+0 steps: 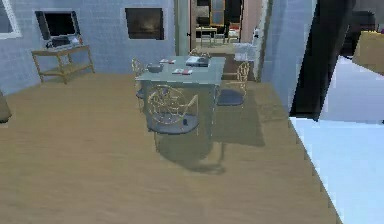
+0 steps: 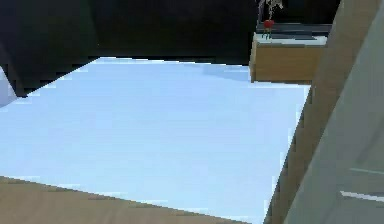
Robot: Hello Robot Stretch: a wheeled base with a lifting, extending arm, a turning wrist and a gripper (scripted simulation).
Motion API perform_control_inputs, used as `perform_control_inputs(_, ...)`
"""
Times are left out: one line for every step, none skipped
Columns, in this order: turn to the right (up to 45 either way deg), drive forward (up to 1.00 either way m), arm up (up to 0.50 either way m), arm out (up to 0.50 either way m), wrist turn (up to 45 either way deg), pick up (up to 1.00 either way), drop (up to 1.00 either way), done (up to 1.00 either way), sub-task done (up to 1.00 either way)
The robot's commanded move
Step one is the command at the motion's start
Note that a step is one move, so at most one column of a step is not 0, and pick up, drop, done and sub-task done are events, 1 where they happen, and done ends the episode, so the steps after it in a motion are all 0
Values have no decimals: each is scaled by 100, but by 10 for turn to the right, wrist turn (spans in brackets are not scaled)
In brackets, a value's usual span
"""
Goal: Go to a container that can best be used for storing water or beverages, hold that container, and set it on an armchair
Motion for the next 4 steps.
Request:
perform_control_inputs(420,0,0,0,0,0,0,0,0)
perform_control_inputs(0,100,0,0,0,0,0,0,0)
perform_control_inputs(0,100,0,0,0,0,0,0,0)
perform_control_inputs(0,100,0,0,0,0,0,0,0)
